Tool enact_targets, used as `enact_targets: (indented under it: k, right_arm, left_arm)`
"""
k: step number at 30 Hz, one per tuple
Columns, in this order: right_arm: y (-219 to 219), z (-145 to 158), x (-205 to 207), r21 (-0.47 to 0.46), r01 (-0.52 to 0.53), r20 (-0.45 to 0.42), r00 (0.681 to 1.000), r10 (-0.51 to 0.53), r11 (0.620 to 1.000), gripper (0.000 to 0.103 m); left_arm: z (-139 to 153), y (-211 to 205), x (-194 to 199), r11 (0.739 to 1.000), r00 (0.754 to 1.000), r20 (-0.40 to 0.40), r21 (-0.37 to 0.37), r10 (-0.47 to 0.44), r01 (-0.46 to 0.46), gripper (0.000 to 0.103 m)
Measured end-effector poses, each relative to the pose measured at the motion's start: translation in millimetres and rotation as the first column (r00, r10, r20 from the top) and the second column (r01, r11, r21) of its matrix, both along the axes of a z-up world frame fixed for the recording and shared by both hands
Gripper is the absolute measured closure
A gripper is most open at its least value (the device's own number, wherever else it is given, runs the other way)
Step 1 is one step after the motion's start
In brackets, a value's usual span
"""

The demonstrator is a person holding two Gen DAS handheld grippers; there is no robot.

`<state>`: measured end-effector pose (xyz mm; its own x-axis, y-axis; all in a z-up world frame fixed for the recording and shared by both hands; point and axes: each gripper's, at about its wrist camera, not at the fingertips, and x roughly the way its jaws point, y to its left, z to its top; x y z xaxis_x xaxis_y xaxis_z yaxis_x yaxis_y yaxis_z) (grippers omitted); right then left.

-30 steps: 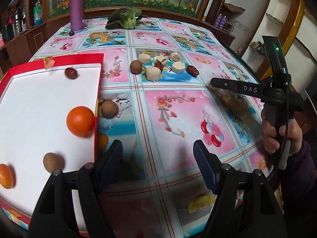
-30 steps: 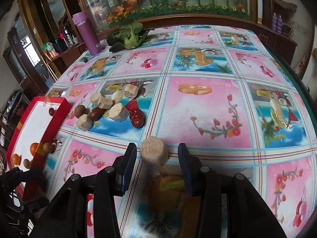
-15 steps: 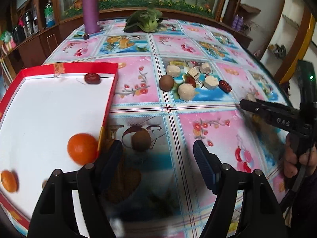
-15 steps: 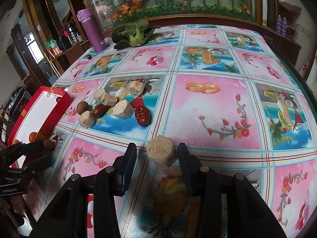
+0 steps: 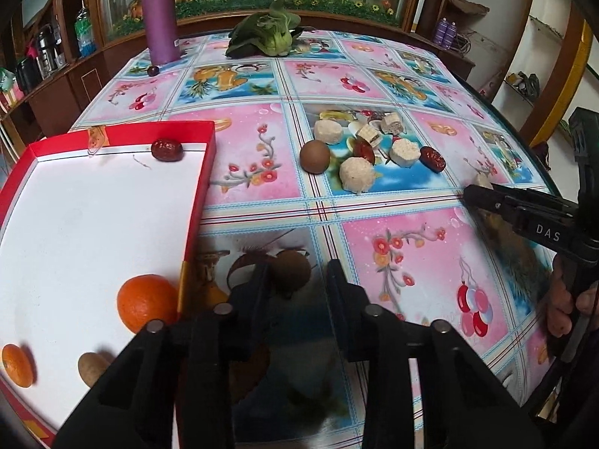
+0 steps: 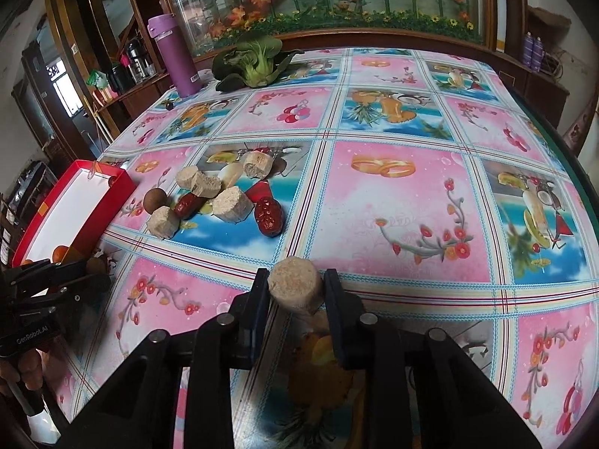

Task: Organize fruits
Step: 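Grasp a tan round cake with the right tool while the left tool grasps a brown fruit, then carry the cake and brown fruit into the tray and open both tools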

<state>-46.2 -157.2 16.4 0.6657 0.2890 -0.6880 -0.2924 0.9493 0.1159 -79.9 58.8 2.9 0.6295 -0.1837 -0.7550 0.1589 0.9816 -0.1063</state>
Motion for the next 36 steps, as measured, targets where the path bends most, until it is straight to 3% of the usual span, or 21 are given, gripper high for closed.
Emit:
enact_targets:
  k: [15, 20, 25, 31, 36]
  right_arm:
    - [-2, 4, -3, 0.034, -0.003, 0.025, 1.0, 0.002, 0.999, 0.076]
    - [-2, 7, -5, 0.049, -0.015, 0.041, 0.999, 0.013, 0.999, 0.076]
    - [7, 6, -6, 0.062, -0.024, 0.022, 0.999, 0.023, 0.998, 0.076]
    - [57, 13, -21, 0.121, -0.123, 0.021, 0.992, 0.121, 0.985, 0.076]
    - [123, 25, -36, 0.135, -0.252, 0.038, 0.968, 0.249, 0.958, 0.076]
  left_arm:
    - [3, -8, -7, 0.998, 1.0, 0.016, -0.063, 0.008, -0.007, 0.08]
    - [24, -4, -30, 0.995, 0.997, 0.079, -0.098, 0.013, -0.005, 0.08]
    - [48, 25, -61, 0.991, 0.986, 0.149, -0.123, 0.074, -0.056, 0.08]
    - [59, 70, -90, 0.981, 0.96, 0.205, -0.087, 0.189, -0.174, 0.08]
    - [55, 105, -102, 0.96, 0.934, 0.221, -0.07, 0.28, -0.271, 0.079]
